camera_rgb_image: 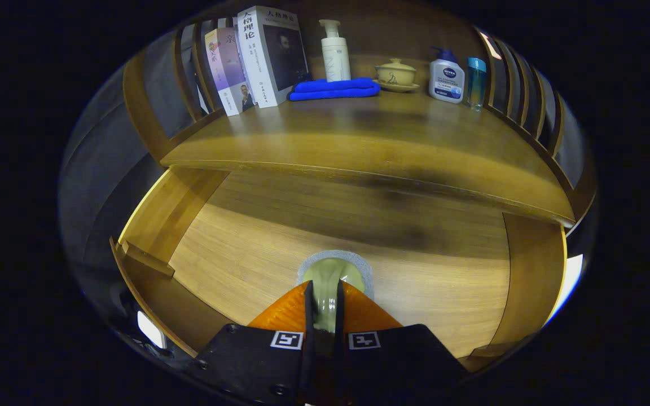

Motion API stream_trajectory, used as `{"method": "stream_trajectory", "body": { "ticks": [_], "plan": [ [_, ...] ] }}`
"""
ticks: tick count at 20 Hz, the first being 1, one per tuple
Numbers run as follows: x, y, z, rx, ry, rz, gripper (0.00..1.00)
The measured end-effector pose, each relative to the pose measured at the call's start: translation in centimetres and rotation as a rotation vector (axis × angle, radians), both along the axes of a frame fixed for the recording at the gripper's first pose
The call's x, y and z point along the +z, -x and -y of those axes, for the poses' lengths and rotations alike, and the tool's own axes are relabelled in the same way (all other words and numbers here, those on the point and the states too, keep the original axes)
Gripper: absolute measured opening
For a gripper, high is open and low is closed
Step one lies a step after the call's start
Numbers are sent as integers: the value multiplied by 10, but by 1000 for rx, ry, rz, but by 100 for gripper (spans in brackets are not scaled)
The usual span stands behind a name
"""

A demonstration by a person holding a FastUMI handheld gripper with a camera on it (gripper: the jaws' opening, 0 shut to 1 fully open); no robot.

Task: Pull open the drawer, take out the items inside it, and place them on the countertop above the cabinet.

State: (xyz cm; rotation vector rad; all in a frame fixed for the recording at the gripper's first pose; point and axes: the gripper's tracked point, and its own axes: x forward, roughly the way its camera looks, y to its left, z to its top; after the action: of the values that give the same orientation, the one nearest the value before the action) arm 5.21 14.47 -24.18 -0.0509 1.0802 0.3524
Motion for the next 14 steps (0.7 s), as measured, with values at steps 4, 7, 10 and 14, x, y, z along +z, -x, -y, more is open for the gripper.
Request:
{"method": "stream_trajectory", "body": {
  "ticks": [4, 7, 10, 14],
  "plan": [
    [16, 0, -9, 22, -39, 72, 15],
    [31, 0, -13, 28, -62, 117, 15],
    [45, 0, -13, 31, -76, 159, 15],
    [71, -2, -15, 38, -101, 220, 15]
  ]
}}
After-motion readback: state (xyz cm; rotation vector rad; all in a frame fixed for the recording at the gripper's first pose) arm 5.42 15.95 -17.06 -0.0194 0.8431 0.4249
